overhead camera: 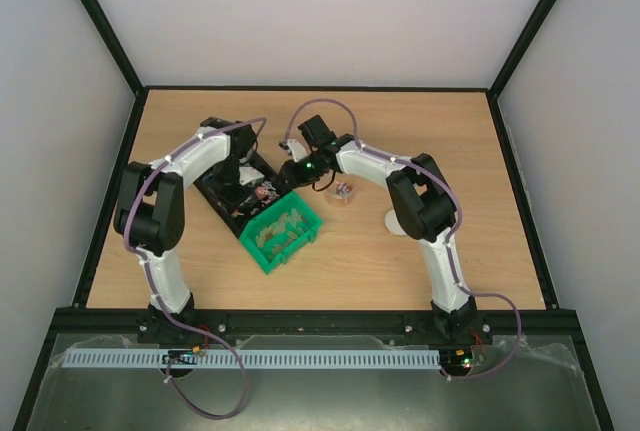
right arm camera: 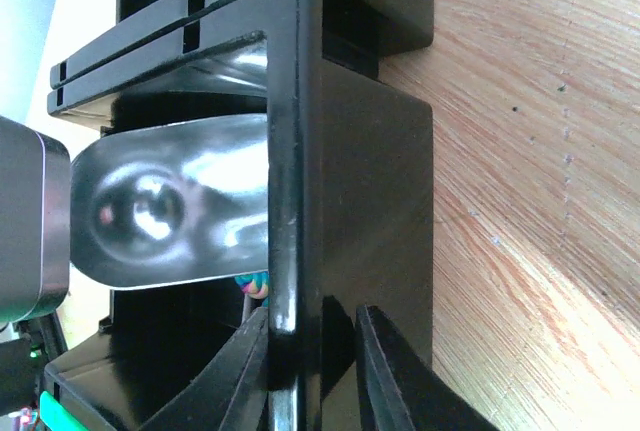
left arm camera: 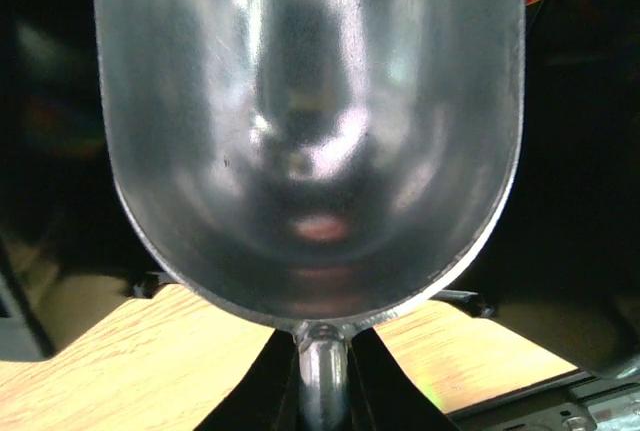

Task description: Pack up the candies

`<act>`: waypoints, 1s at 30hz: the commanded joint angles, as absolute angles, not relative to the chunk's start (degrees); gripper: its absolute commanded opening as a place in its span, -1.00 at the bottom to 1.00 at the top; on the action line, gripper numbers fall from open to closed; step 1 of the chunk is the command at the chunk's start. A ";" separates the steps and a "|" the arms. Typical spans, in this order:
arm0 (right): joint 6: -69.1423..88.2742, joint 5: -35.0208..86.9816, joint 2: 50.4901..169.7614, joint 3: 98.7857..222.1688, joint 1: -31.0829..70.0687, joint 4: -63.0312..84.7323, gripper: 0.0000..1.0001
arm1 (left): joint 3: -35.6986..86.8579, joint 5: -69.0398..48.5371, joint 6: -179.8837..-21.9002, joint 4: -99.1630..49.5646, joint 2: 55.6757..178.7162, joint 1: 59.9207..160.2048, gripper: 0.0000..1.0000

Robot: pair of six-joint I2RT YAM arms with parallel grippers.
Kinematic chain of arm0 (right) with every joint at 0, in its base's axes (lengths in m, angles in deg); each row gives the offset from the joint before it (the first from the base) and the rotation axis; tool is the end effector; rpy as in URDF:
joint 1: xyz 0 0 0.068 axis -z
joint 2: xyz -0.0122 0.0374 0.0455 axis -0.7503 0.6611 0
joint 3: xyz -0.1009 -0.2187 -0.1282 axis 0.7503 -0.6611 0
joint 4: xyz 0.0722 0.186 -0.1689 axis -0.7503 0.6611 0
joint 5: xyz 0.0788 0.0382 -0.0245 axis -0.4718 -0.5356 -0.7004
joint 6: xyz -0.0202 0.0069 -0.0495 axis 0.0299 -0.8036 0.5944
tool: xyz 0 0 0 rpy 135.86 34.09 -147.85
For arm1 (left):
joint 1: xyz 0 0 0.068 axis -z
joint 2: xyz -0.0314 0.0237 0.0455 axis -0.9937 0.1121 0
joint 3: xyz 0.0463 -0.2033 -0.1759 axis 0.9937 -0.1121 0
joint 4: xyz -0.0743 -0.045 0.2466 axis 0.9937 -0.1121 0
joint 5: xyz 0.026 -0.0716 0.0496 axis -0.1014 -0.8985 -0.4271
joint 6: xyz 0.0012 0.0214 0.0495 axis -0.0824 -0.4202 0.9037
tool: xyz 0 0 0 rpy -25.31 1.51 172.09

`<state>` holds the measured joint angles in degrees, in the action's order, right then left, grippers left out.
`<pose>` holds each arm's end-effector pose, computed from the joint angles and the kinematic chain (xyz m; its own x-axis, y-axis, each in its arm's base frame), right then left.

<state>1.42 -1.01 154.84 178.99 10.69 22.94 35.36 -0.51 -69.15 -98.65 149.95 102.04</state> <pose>0.3727 0.3160 0.1780 -0.7458 -0.3120 -0.5885 -0.6562 0.4964 0.5684 0.3166 -0.1049 0.2014 -0.7714 0.6210 0.1389 0.6244 0.7808 -0.0237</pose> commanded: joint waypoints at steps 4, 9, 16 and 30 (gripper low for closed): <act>1.68 -4.19 155.02 180.12 9.69 25.20 -0.68 | 29.71 -6.30 -68.97 -86.37 145.69 102.77 -0.96; 1.87 -4.33 155.12 180.11 9.56 25.02 -0.88 | 26.98 -10.11 -68.42 -79.87 142.33 102.86 -0.96; 1.84 -3.70 154.43 179.94 9.55 24.94 -0.97 | 21.51 -11.32 -68.05 -72.48 138.64 102.86 -0.96; 1.18 1.06 152.03 179.32 9.52 24.32 -0.96 | 7.23 -17.30 -67.60 -59.16 127.61 100.46 -0.96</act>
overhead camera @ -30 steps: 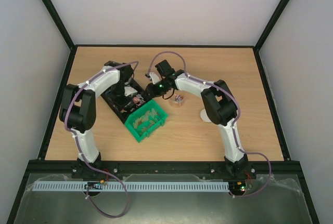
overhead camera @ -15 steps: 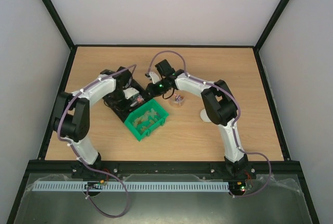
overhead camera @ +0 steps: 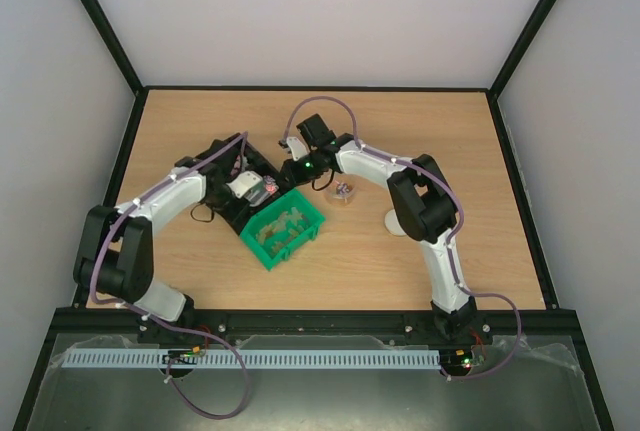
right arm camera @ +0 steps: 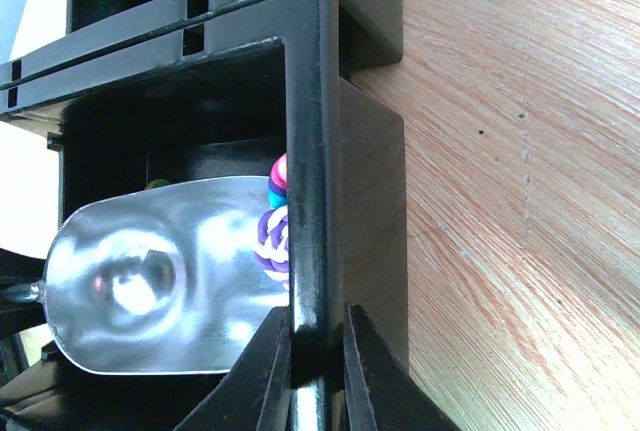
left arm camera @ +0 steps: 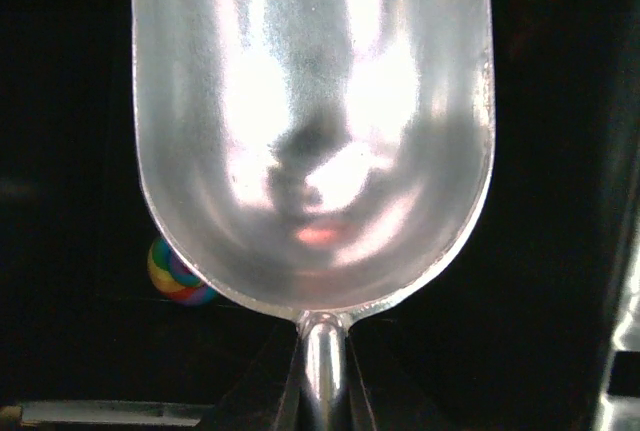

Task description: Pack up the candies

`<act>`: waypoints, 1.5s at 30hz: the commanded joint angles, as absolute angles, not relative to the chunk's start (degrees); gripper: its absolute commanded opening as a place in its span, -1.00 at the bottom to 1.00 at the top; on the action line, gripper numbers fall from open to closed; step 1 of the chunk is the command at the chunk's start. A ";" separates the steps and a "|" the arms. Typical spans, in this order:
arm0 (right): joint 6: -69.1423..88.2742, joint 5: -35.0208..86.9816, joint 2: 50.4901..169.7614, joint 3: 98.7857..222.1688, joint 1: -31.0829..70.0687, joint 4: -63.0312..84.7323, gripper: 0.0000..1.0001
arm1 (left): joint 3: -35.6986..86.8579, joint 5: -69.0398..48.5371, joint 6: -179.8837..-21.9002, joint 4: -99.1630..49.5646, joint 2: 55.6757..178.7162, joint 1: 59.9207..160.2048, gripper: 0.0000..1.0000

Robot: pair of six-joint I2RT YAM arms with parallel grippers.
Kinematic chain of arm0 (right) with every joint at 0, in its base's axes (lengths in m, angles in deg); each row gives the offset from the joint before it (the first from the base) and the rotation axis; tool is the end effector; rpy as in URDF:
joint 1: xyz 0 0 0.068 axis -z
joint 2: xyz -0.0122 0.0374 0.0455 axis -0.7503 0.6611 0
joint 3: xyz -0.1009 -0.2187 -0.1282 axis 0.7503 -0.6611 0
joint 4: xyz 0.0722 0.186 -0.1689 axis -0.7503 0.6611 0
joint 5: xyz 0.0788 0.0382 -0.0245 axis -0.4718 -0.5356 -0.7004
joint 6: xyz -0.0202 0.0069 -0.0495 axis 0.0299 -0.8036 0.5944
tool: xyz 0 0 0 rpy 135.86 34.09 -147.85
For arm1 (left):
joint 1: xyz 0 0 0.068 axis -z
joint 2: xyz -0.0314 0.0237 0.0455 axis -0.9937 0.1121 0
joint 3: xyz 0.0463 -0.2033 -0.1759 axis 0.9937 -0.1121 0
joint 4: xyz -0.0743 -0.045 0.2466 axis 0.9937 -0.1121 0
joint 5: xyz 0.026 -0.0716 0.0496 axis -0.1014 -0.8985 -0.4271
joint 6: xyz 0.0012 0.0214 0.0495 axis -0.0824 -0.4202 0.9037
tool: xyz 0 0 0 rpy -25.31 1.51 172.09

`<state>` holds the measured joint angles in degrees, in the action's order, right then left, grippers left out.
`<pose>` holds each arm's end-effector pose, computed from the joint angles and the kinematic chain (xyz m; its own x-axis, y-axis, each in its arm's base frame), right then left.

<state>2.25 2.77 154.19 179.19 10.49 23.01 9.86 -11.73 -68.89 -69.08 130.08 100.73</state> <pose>0.3733 0.3161 0.1834 -0.7264 -0.3038 -0.6166 -0.6653 0.5361 0.5196 0.2677 -0.0890 0.1942 -0.7438 0.5897 -0.3147 0.6348 0.7706 -0.0563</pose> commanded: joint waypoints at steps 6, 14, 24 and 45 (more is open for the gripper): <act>1.16 1.28 151.57 179.40 9.56 24.57 -0.80 | 2.93 -17.54 -66.88 -56.40 126.43 99.31 -0.96; 2.42 1.20 150.61 180.37 9.54 25.74 -0.59 | -0.83 -18.40 -65.87 -53.43 124.80 97.24 -0.96; 3.65 1.24 150.16 182.58 9.69 28.50 -0.27 | -3.69 -18.94 -64.26 -52.99 123.53 95.08 -0.96; 4.98 -2.03 149.28 185.25 11.82 30.95 0.56 | -8.13 -17.08 -59.20 -54.88 115.77 90.74 -0.96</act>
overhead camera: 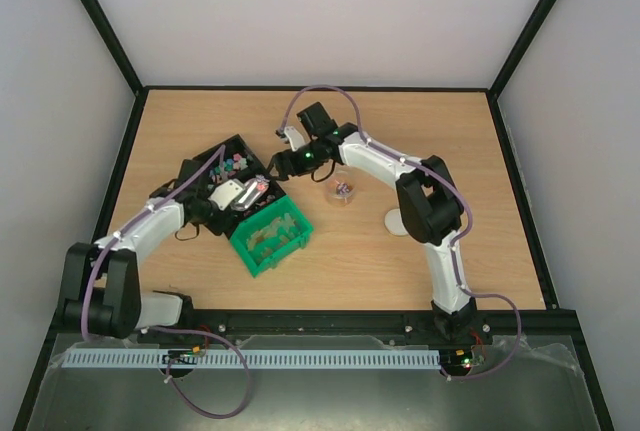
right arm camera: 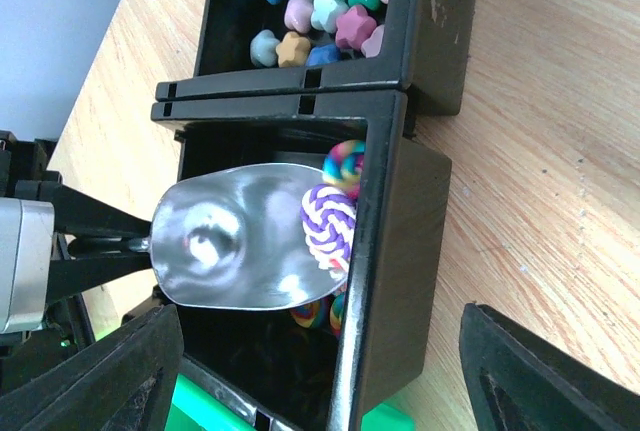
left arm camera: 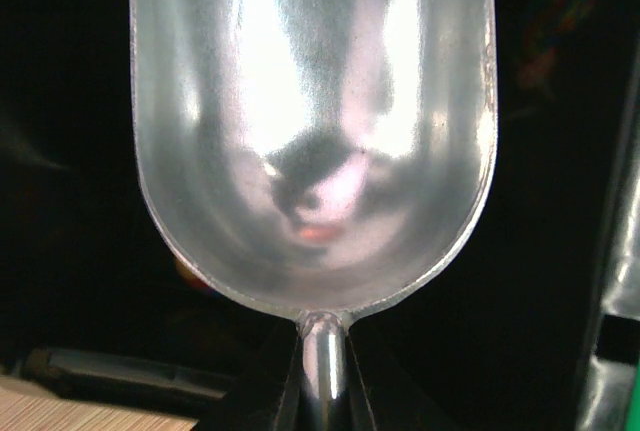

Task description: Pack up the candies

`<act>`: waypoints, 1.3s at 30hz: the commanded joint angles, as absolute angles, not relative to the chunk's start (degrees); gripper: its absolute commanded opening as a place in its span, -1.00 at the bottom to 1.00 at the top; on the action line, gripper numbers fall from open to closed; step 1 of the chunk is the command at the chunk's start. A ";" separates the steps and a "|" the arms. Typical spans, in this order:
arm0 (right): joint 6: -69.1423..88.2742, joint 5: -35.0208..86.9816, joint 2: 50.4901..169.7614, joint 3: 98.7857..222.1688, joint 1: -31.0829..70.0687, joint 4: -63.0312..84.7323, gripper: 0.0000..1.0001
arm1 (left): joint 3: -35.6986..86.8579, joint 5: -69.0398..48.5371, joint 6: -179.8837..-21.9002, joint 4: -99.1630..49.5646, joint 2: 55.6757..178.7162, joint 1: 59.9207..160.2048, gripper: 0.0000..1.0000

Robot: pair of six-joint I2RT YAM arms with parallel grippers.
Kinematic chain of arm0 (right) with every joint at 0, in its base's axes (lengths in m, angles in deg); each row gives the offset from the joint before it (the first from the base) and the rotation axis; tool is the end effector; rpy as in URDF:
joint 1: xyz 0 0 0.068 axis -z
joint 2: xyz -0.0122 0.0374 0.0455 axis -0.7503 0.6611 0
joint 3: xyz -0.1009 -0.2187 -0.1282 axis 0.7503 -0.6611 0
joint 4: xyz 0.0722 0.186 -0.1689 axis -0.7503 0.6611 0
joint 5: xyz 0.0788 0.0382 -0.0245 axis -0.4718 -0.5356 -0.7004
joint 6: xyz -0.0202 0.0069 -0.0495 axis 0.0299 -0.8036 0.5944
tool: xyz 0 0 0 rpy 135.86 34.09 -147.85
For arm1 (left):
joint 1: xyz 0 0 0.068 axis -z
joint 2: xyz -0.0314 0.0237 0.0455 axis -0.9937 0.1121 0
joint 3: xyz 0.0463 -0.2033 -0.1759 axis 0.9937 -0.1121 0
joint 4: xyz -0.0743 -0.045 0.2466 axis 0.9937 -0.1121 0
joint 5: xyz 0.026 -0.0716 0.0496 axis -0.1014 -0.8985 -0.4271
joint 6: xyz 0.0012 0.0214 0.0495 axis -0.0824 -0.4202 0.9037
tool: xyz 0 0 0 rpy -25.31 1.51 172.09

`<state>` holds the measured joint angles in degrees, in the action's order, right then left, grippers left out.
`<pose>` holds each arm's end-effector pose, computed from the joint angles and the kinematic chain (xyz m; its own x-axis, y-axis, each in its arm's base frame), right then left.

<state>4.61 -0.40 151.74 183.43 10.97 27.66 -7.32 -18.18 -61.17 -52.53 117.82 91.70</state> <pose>0.3744 0.3139 0.2217 -0.6847 -0.3147 -0.6574 -0.7134 0.4744 0.5158 0.2349 -0.0437 0.1752 -0.6491 0.5504 -0.5252 0.6464 0.7630 0.0008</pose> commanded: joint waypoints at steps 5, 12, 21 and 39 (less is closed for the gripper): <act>4.64 -2.62 149.53 185.73 12.43 31.08 0.58 | -7.84 -16.90 -58.44 -55.54 114.20 90.42 -0.96; 4.77 -3.01 149.43 185.79 12.75 31.26 0.58 | -8.12 -16.72 -57.38 -56.15 113.59 89.78 -0.96; 5.01 -4.73 148.70 185.83 13.92 31.52 0.65 | -9.18 -19.95 -56.03 -55.93 110.65 87.78 -0.96; 5.03 -8.88 145.93 185.20 17.52 31.69 0.70 | -7.03 -26.65 -52.93 -57.65 107.64 86.20 -0.96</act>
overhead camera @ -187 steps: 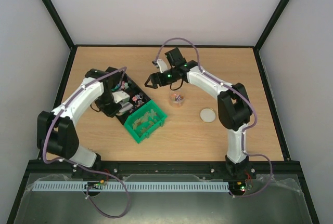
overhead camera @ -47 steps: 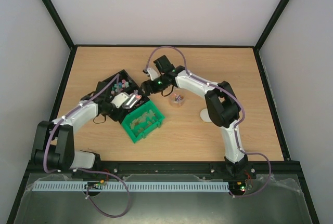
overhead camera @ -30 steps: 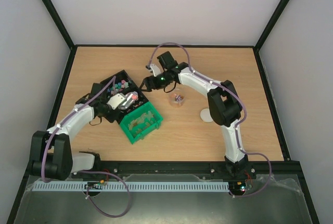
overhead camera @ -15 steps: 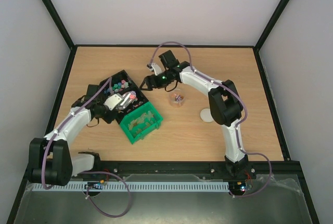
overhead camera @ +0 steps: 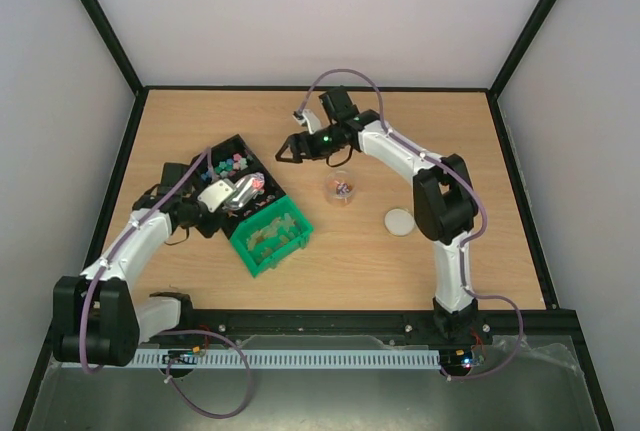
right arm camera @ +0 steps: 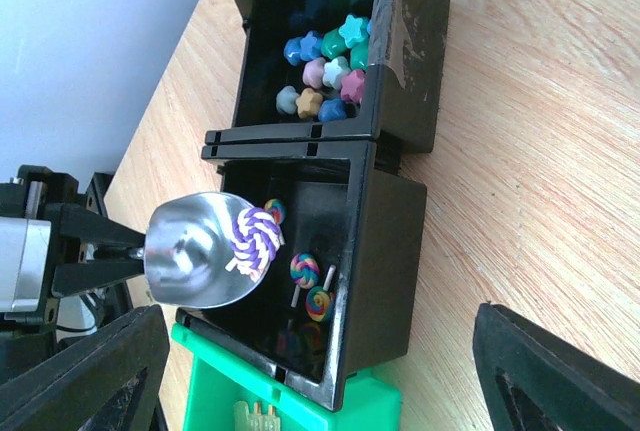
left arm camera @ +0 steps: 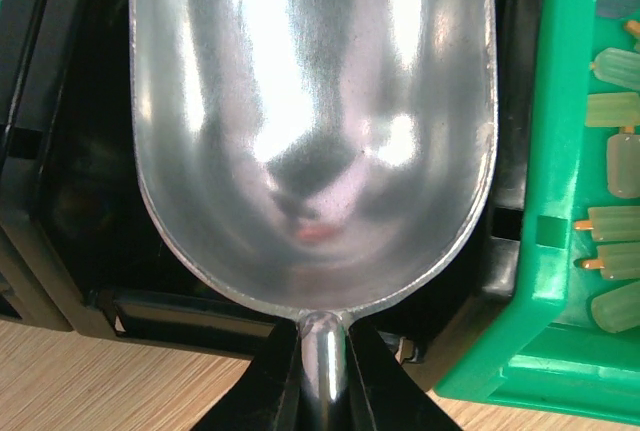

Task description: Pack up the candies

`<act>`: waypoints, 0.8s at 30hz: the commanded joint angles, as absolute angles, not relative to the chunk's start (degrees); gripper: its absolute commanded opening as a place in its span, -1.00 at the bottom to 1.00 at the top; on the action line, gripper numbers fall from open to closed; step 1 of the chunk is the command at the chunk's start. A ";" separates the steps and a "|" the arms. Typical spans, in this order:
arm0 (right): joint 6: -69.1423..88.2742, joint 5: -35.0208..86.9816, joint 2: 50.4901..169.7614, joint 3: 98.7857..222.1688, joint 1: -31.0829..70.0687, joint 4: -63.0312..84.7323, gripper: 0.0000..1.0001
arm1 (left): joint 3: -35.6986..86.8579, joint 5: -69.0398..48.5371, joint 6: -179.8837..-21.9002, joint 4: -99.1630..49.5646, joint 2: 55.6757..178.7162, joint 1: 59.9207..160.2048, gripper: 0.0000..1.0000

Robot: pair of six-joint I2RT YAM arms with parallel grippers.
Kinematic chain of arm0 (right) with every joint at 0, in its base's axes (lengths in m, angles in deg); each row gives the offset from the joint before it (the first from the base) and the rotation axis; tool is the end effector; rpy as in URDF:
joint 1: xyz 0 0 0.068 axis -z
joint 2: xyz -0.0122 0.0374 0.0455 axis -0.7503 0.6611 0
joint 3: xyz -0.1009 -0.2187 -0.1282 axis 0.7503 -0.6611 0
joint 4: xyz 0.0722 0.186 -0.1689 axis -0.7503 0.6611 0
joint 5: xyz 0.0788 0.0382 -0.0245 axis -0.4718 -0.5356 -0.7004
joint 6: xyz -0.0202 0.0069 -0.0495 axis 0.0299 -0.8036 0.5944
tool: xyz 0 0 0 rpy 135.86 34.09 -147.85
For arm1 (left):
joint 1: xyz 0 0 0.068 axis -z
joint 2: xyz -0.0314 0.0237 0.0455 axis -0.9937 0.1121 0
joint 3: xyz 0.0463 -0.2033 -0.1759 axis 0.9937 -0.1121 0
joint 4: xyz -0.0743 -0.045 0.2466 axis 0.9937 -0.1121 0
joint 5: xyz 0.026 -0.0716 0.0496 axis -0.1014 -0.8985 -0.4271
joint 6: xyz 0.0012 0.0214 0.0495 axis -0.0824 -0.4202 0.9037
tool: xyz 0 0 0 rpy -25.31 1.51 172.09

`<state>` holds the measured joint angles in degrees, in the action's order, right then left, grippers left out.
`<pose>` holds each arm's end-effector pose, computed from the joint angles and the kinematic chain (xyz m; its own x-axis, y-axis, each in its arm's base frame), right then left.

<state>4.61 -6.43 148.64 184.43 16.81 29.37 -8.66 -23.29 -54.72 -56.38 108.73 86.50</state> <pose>0.3955 0.2722 0.2517 -0.6938 -0.2466 -0.6767 -0.7010 0.4470 0.5558 0.2151 -0.0240 0.1987 -0.5662 0.5587 -0.6060 0.6788 0.7332 0.0418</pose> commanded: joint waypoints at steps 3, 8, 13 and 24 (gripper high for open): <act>5.26 -9.47 145.26 185.00 18.23 32.12 0.71 | -5.36 -27.95 -51.97 -58.69 107.28 86.20 -0.96; 5.37 -10.62 143.40 183.64 20.40 31.95 0.72 | 1.03 -29.32 -49.69 -62.70 108.61 86.20 -0.96; 5.25 -11.78 141.13 181.75 23.15 31.58 0.74 | 5.26 -30.76 -47.60 -64.98 110.21 86.41 -0.96; 9.27 -13.56 135.75 175.01 32.02 35.79 0.81 | 16.94 -25.08 -47.02 -70.35 118.42 95.49 -0.96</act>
